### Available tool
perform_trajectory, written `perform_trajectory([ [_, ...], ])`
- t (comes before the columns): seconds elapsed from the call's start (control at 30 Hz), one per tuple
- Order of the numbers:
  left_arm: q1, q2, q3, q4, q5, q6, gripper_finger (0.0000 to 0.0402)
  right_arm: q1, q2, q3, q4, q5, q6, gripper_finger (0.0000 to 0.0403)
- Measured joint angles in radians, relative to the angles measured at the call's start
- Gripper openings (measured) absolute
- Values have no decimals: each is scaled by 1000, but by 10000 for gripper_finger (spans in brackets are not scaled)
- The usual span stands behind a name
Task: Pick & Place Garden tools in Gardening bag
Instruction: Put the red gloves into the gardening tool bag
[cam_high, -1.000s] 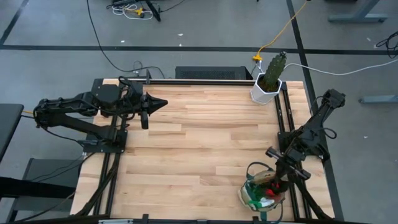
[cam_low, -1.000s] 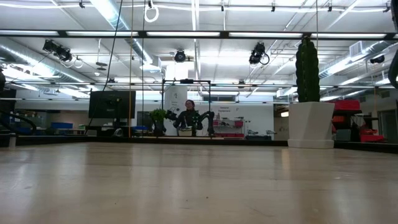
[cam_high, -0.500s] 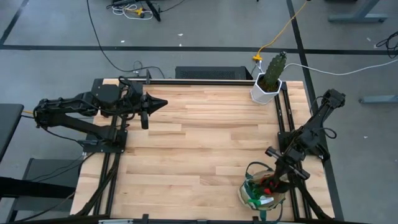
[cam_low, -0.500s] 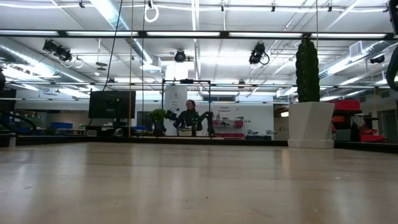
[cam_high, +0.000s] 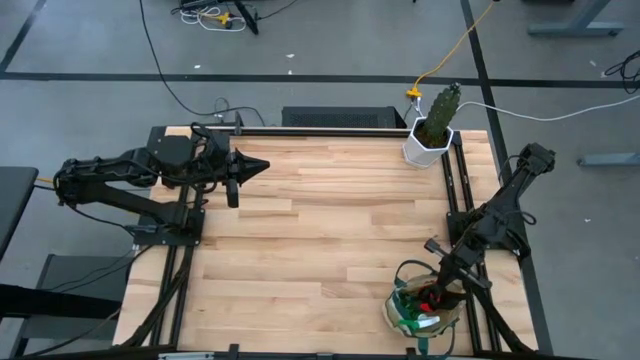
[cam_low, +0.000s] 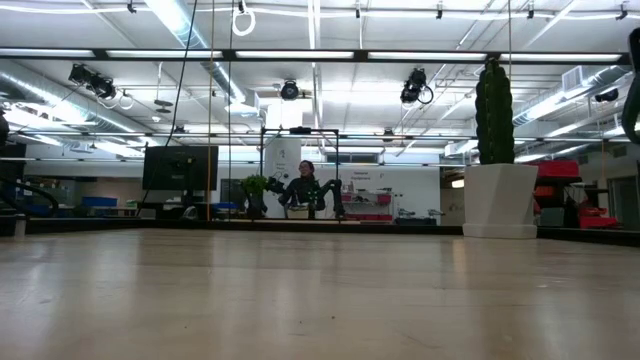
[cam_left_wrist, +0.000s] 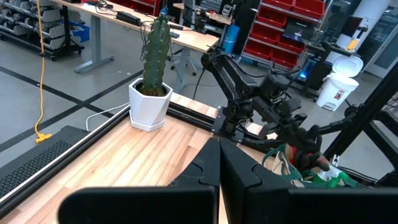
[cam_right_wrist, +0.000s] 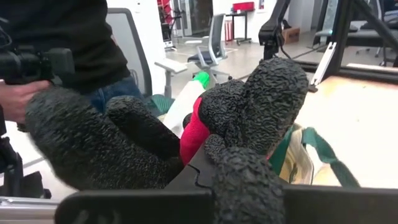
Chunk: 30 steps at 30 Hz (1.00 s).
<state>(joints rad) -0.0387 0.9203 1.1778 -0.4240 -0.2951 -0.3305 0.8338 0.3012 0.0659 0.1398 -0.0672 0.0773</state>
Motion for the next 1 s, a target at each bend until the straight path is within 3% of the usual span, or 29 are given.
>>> perform_trajectory([
  [0.5, 0, 0, 0, 0, 0, 0, 2, 0, 0, -13, 5, 0, 15, 8],
  [1.0, 0, 0, 0, 0, 0, 0, 2, 0, 0, -13, 0, 51, 50, 122],
])
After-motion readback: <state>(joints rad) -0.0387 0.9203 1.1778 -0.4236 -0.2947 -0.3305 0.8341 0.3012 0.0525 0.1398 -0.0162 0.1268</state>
